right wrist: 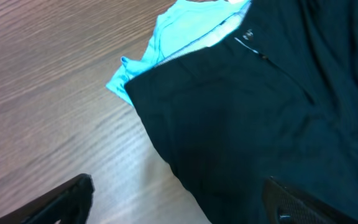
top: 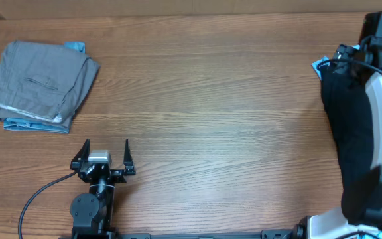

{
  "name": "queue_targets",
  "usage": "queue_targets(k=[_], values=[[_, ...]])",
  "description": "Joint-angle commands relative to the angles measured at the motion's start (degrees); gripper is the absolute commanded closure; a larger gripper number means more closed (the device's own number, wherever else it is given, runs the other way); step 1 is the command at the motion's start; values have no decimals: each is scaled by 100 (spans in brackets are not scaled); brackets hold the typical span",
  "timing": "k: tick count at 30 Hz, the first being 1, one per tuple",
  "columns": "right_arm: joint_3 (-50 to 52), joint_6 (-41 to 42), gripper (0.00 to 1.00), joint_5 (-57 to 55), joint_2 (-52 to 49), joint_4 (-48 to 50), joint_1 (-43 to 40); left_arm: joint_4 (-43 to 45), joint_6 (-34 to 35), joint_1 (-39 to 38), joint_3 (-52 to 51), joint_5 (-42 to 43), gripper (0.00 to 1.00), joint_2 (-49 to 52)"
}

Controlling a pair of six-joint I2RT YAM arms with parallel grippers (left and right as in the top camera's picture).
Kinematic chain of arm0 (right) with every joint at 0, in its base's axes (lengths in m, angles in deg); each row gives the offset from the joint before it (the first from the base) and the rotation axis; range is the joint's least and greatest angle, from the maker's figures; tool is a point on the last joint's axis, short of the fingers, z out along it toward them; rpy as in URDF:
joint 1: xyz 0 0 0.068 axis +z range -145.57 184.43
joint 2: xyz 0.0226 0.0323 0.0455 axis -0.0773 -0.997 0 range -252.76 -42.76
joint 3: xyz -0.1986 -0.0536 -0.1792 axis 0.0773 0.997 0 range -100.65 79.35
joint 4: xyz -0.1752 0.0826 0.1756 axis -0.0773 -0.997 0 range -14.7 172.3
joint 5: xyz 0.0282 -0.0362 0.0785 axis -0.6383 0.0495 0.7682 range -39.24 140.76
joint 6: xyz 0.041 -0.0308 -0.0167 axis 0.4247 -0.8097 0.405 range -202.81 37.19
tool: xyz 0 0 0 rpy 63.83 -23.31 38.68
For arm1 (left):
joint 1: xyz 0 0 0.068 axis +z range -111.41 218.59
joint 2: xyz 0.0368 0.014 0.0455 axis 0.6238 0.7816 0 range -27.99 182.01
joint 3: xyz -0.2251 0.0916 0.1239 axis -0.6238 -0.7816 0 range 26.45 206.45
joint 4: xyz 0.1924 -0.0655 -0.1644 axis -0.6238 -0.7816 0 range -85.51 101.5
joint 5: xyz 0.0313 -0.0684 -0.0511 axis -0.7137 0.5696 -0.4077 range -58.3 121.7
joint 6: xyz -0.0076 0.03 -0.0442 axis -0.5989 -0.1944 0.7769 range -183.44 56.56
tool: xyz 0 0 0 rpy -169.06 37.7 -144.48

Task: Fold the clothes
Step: 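Reach the right gripper to the black pants on the right pile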

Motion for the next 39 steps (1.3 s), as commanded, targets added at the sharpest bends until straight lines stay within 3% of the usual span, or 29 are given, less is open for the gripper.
queue_targets(k=[1, 10, 15, 24, 33, 39], values=[[-98, -203, 13, -103, -415, 358, 13, 20, -87, 11, -20, -57, 0, -55], [-90, -702, 22, -74, -758, 1154, -96, 20, -87, 11, -20, -55, 0, -55], [-61, -1532, 24, 396, -1207, 1364, -146, 20, -87, 11, -20, -57, 0, -55], [-61, -1814, 24, 369, -2146, 1521, -186, 20, -87, 11, -20, -57, 0, -55], [-59, -1812, 25, 382, -2332, 1727, -413, 20, -87, 11, -20, -55, 0, -55], [-57, -2107, 26, 1169, -2332, 1770, -511, 20, -87, 11, -20, -57, 0, -55]])
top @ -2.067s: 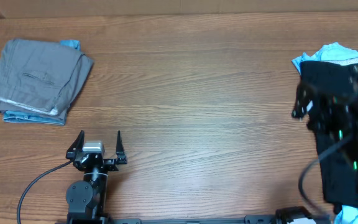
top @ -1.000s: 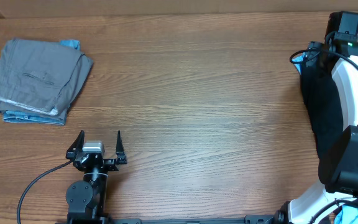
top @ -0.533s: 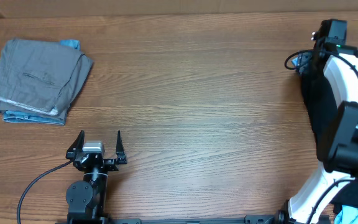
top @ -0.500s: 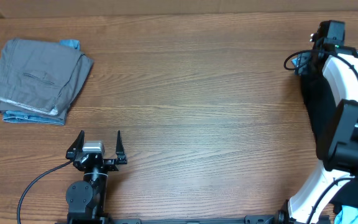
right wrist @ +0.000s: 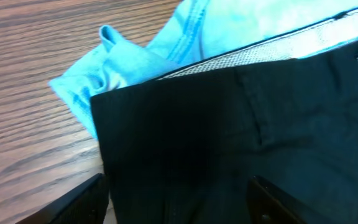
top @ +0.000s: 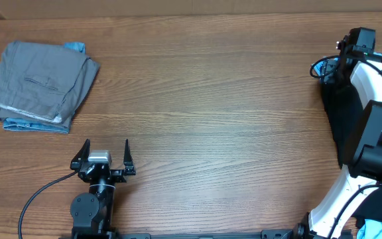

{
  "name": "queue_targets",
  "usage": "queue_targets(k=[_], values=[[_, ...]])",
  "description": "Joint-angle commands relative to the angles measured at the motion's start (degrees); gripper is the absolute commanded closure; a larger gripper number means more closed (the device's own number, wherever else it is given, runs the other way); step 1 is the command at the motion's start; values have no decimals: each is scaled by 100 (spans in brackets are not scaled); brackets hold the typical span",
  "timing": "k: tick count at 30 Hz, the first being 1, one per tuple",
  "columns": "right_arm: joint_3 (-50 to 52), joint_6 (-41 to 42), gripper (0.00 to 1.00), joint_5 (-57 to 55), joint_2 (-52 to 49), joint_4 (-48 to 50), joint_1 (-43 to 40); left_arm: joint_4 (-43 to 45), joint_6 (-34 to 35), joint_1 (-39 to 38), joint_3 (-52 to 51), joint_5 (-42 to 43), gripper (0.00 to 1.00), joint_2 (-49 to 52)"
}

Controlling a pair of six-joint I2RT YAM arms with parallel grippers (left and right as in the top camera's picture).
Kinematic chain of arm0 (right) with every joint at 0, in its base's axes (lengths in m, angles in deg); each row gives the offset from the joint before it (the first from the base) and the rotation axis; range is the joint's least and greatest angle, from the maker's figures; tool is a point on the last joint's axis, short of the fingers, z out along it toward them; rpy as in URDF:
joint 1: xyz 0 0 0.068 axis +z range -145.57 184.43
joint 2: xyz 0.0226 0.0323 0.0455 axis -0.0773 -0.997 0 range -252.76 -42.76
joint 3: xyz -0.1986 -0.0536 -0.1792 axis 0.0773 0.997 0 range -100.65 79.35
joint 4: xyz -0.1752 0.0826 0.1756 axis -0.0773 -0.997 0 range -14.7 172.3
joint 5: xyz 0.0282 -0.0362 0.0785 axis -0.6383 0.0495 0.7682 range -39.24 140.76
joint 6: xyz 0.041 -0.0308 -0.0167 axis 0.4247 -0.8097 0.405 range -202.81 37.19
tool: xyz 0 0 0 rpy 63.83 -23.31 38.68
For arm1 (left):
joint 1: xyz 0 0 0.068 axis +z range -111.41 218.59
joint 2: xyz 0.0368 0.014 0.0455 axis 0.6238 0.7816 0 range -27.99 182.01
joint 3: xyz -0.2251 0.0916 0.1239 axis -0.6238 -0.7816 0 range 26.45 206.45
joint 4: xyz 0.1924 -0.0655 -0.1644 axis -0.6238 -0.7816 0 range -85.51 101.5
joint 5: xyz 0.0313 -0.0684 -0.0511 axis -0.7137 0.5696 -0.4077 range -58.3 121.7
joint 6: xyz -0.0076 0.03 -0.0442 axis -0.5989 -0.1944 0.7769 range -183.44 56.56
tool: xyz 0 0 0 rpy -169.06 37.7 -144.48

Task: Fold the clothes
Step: 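Reach the right gripper to the black pants on the right pile, then grasp the black pants waistband and lift them toward table center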

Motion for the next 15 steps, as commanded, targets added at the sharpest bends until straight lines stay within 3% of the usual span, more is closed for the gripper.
queue_targets(k=[1, 12, 15], values=[[-55, -197, 26, 435, -85, 59, -20, 20, -87, 11, -20, -55, 0, -55], [-55, -496, 26, 391, -542, 122, -20, 20, -87, 11, -20, -55, 0, -55], [-57, -494, 31, 389, -542, 184, -20, 20, -87, 11, -20, -57, 0, -55]])
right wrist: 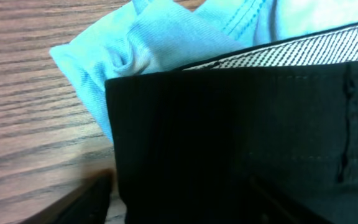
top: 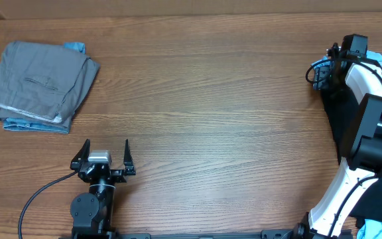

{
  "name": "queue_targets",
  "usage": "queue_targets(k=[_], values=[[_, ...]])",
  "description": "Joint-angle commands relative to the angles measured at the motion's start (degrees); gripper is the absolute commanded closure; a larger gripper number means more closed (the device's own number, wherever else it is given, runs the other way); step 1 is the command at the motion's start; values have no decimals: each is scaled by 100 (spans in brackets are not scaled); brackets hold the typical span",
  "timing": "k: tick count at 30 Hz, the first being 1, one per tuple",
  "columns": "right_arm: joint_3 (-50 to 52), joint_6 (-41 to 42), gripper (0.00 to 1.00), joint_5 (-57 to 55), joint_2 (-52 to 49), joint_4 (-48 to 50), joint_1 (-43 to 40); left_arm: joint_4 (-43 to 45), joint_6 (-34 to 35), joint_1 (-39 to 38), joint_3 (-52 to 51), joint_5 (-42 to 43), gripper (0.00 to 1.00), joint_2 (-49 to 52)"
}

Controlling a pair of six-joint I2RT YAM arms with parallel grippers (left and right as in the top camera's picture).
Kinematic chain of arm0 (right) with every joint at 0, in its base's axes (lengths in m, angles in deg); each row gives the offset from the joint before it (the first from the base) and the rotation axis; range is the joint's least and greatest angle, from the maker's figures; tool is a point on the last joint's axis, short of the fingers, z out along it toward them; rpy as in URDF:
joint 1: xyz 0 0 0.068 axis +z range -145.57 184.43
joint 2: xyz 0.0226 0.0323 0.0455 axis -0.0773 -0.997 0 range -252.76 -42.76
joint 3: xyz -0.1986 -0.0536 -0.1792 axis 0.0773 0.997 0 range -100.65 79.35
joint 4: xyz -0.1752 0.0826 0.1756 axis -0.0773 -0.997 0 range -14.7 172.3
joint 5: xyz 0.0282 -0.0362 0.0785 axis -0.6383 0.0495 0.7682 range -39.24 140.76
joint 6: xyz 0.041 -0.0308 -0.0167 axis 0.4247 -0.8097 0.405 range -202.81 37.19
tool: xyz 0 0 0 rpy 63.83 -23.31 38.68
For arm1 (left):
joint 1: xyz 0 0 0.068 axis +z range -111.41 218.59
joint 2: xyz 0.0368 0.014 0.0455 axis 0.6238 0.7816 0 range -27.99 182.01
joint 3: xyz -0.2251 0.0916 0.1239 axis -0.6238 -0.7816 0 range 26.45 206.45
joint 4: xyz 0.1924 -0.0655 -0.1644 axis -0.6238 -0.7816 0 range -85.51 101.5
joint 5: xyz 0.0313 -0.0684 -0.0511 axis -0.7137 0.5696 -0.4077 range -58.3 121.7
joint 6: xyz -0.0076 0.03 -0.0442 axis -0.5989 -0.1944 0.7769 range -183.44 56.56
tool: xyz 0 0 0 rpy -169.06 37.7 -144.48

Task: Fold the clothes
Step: 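Grasp the black pants waistband and lift them toward table center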

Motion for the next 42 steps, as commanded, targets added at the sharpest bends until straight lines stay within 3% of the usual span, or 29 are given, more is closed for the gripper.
queue_targets(k=[1, 4, 15, 19, 22, 24, 25, 31, 42], values=[[-57, -48, 39, 13, -57, 37, -13, 20, -87, 11, -20, -55, 0, -55], [-68, -26, 54, 13, -28, 37, -13, 20, -87, 11, -20, -55, 0, -55], [-109, -4, 55, 13, 557, 35, -11, 20, -87, 11, -20, -57, 0, -55], [-103, -9, 61, 7, 555, 20, -13, 20, -87, 11, -20, -57, 0, -55], [-103, -4, 73, -234, 555, 20, -13, 20, -87, 11, -20, -57, 0, -55], [-103, -4, 92, -358, 555, 20, -13, 20, -87, 11, -20, -57, 0, -55], [-105, -2, 96, -356, 555, 17, -13, 20, -87, 11, -20, -57, 0, -55], [-254, 466, 96, -581, 828, 15, -13, 20, -87, 11, -20, -55, 0, -55], [-1073, 470, 96, -1547, 2304, -186, -44, 20, -87, 11, -20, -55, 0, -55]])
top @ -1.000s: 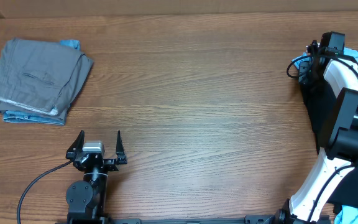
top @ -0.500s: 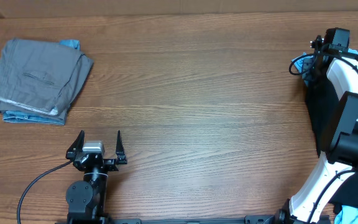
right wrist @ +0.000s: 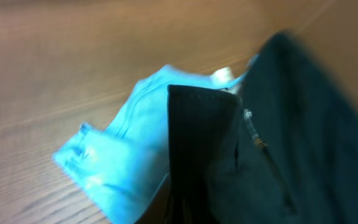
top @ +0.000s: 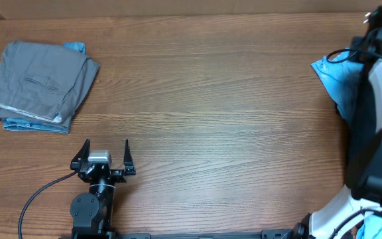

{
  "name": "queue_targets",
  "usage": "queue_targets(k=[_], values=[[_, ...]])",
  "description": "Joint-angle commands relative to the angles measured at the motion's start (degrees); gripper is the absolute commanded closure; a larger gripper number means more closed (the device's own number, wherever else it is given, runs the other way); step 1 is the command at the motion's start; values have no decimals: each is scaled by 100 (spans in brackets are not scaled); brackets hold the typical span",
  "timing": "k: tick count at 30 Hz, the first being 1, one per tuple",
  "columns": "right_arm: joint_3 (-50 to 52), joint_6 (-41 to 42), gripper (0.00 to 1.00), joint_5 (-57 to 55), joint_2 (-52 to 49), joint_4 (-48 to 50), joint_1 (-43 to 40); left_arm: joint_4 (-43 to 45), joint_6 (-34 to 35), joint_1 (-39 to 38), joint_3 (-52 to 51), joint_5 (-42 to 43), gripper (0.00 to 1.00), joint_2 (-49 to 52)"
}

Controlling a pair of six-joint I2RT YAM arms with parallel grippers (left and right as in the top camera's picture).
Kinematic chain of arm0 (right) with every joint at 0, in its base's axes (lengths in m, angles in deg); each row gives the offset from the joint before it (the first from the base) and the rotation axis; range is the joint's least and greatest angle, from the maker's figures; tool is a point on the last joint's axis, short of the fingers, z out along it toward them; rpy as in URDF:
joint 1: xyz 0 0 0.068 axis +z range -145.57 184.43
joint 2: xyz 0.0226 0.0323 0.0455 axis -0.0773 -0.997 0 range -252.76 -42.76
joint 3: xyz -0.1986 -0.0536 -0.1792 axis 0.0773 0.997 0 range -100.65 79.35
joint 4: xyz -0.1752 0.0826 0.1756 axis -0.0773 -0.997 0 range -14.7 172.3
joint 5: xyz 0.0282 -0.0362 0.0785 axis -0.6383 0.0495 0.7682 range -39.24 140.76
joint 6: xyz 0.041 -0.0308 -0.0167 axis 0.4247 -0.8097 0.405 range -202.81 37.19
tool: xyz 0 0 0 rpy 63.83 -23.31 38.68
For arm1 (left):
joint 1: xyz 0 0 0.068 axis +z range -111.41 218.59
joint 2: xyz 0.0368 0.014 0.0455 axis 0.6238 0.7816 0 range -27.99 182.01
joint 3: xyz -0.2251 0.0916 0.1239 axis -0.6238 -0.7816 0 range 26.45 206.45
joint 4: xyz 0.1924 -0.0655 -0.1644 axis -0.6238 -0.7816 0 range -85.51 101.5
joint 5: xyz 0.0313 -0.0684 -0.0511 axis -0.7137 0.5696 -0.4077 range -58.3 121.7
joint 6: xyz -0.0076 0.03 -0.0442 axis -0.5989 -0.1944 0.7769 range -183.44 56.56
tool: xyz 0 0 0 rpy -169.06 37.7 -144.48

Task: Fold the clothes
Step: 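Grasp the black pants waistband and lift them toward table center, then reach the left gripper to the hanging pants edge and grasp it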

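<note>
A pair of black trousers [right wrist: 291, 124] lies at the table's right edge over a light blue garment [right wrist: 123, 168]. My right gripper [right wrist: 188, 208] is shut on the trousers' waistband corner [right wrist: 201, 118], which stands lifted above the blue cloth. From overhead the blue garment [top: 335, 72] shows beside the right arm [top: 377, 86], with black cloth [top: 347, 106] below it. My left gripper [top: 106, 147] rests open near the front left, holding nothing.
A folded grey garment [top: 42, 79] lies on a folded blue one [top: 18, 124] at the back left. The left arm's base [top: 90, 209] and its cable sit at the front edge. Bare wood table [top: 211, 119] spans the middle.
My right gripper was open and low, straddling the trousers' waistband edge. Now it is shut on that edge and higher, with the corner lifted and more blue cloth uncovered. The left arm is unchanged.
My right gripper hung open over the black trousers, then stood closer to the waistband by the blue cloth, then lower with its fingers around the edge. Now it is shut on the waistband and raised. The folded pile and left arm stayed put.
</note>
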Motion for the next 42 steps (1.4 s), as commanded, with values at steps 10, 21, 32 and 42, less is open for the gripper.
queue_targets(k=[10, 21, 32, 42], values=[[-2968, -37, 96, -26, 1036, -1139, 350, 20, -87, 11, -20, -57, 0, -55], [-3497, 31, 96, 726, 1143, -1517, 3421, 20, -87, 11, -20, -57, 0, -55], [-3497, 476, 96, 1154, 1143, -2100, 4358, 20, -87, 11, -20, -57, 0, -55], [-3497, 765, 96, 1829, 1143, -2616, 4358, 476, -131, 13, -20, -9, 0, -55]])
